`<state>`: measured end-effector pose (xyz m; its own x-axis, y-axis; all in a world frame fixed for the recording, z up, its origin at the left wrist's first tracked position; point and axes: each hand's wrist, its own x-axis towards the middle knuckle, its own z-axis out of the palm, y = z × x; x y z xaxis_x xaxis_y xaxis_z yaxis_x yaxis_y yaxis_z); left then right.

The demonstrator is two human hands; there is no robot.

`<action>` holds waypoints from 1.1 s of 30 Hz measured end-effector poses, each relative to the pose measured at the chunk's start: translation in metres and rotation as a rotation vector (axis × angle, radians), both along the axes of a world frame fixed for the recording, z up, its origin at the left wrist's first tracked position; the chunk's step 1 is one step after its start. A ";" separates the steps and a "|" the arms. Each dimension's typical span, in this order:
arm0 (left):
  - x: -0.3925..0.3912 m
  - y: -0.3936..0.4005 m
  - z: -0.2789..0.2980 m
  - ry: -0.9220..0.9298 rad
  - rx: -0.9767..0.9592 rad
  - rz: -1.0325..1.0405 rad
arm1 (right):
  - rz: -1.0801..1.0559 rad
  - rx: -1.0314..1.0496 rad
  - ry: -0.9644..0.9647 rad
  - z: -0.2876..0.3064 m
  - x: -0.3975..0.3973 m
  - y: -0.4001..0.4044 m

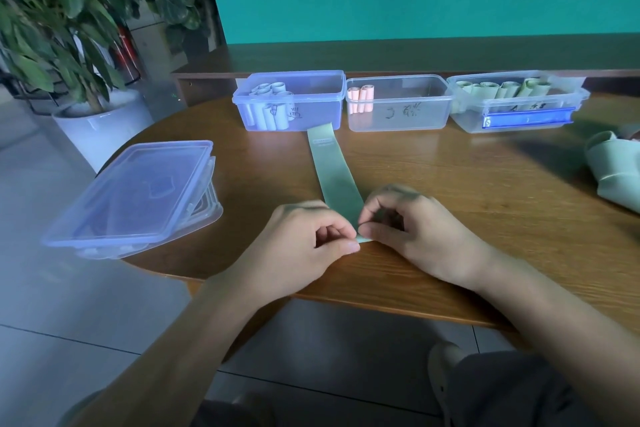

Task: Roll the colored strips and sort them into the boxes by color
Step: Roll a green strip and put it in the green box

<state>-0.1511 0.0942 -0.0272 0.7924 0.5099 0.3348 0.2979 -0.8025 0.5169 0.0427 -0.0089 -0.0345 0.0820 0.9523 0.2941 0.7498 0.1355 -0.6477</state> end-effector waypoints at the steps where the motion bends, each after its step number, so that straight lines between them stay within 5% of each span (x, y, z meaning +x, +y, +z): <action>1: 0.001 0.000 0.000 0.005 -0.005 0.009 | 0.017 0.018 -0.025 -0.001 0.001 -0.001; 11: 0.008 0.004 -0.002 0.017 0.058 0.064 | 0.178 0.060 -0.197 0.004 0.015 0.005; 23: 0.005 0.008 -0.004 -0.003 0.099 -0.018 | 0.243 0.309 -0.674 0.000 0.021 0.011; 33: 0.008 0.010 -0.001 0.019 0.061 0.031 | 0.205 0.208 -0.396 -0.001 0.030 0.015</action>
<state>-0.1434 0.1046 -0.0284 0.7830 0.5136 0.3509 0.3329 -0.8225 0.4611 0.0726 0.0056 -0.0351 -0.2581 0.8546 0.4506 0.8773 0.4026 -0.2612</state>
